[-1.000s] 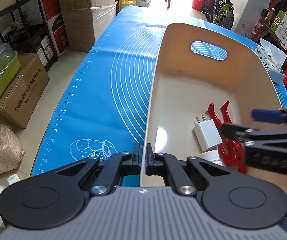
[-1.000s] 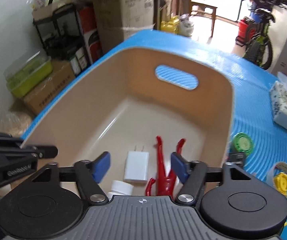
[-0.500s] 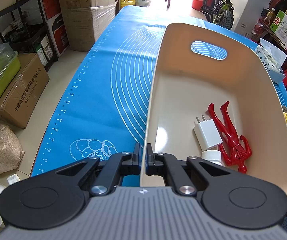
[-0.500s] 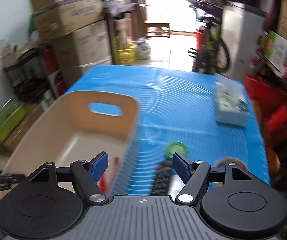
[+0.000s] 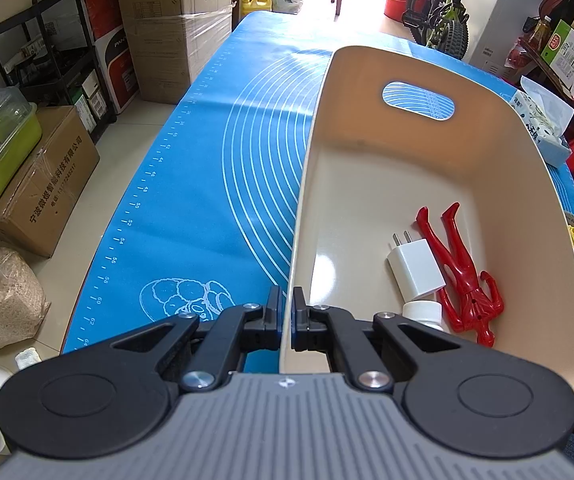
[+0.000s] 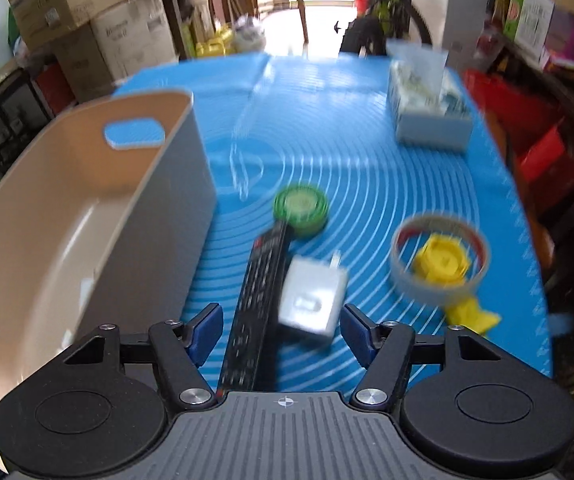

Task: Organize rigid objects
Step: 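Move the right tool back toward the remaining items on the mat, then grasp the black TV remote with the right gripper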

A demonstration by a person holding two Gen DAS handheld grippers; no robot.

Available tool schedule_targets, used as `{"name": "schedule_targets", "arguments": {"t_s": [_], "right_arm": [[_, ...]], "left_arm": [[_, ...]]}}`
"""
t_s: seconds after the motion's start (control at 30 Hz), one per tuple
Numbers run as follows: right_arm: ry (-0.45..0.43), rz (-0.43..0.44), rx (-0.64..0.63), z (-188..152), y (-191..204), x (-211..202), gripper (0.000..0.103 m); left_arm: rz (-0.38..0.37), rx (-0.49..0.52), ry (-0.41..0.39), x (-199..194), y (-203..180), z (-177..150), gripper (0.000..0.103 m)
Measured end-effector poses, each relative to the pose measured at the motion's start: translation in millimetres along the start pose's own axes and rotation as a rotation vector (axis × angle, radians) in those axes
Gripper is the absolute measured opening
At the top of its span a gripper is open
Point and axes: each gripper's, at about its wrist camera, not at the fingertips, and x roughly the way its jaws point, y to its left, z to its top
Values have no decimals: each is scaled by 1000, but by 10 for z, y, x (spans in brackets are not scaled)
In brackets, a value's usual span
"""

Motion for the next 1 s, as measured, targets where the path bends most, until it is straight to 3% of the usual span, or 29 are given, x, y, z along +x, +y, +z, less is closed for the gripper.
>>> {"name": "schedule_targets", "arguments": {"t_s": [0.37, 0.5, 0.53, 0.6, 0.83, 1.0], "right_arm": [[102, 21, 1, -157, 116, 318, 63], [90, 40, 28, -170, 112, 349, 54], [91, 51, 26, -159, 122, 352, 48], [88, 51, 24, -149, 146, 364, 48], [89, 81, -5, -120, 213, 387, 32], [86, 45, -71, -92, 318, 423, 33]], "left_arm": [[0, 0, 0, 0, -2, -1, 6], [1, 0, 0, 0, -1, -1, 6], [1, 0, 0, 1, -2, -1, 6], [1, 1, 0, 0, -2, -1, 6], [1, 0, 0, 1, -3, -1, 6], [0, 0, 0, 1, -4, -1, 6]]}}
